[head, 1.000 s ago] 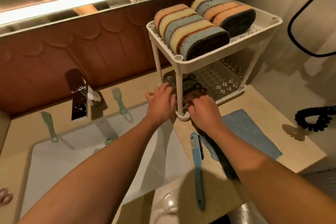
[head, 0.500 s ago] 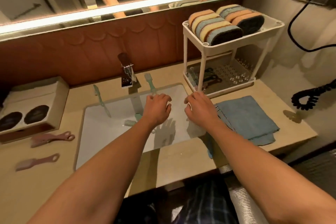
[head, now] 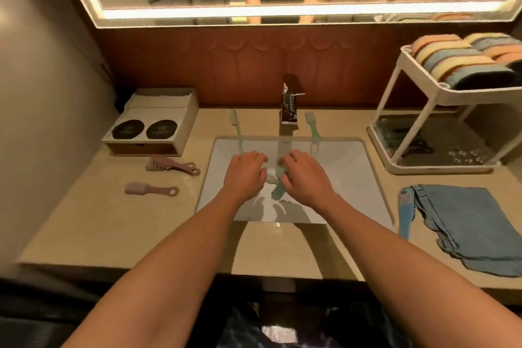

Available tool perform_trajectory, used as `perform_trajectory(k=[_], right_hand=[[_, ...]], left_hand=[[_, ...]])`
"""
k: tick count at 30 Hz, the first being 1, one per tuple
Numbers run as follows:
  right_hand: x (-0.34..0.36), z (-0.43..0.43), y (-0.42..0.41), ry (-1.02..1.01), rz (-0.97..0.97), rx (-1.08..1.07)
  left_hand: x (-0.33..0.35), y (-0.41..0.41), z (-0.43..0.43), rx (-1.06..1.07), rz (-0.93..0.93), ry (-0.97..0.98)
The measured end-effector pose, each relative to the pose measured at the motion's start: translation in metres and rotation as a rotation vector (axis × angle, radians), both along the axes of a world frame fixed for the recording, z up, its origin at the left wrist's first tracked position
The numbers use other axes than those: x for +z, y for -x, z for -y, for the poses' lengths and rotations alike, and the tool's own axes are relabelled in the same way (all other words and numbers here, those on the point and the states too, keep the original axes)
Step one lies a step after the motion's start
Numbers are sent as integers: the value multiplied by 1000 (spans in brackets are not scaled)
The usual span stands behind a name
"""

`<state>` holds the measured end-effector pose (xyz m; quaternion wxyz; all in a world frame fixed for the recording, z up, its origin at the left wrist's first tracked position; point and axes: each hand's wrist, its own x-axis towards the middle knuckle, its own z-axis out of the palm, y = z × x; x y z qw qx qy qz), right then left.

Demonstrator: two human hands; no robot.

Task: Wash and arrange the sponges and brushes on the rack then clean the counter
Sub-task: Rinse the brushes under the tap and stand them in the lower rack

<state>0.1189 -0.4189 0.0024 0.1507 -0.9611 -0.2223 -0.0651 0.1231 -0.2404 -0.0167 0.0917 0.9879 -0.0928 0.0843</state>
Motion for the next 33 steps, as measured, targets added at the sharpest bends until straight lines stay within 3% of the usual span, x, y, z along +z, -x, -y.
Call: perform_trajectory(k=[13, 20, 23, 30, 33], right_hand=[[-24, -201, -6, -12, -105, 321], [-34, -280, -17, -78, -163, 429], [-38, -305, -20, -64, -136, 504], [-44, -335, -36, 223, 6, 587], [-47, -340, -38, 228, -21, 555]], left_hand=[[-17, 27, -198, 472, 54, 73], [-32, 39, -259, 727, -115, 171], [-37, 46, -268, 727, -134, 175], [-42, 56, -281, 645, -195, 153], [-43, 60, -287, 585, -196, 130]])
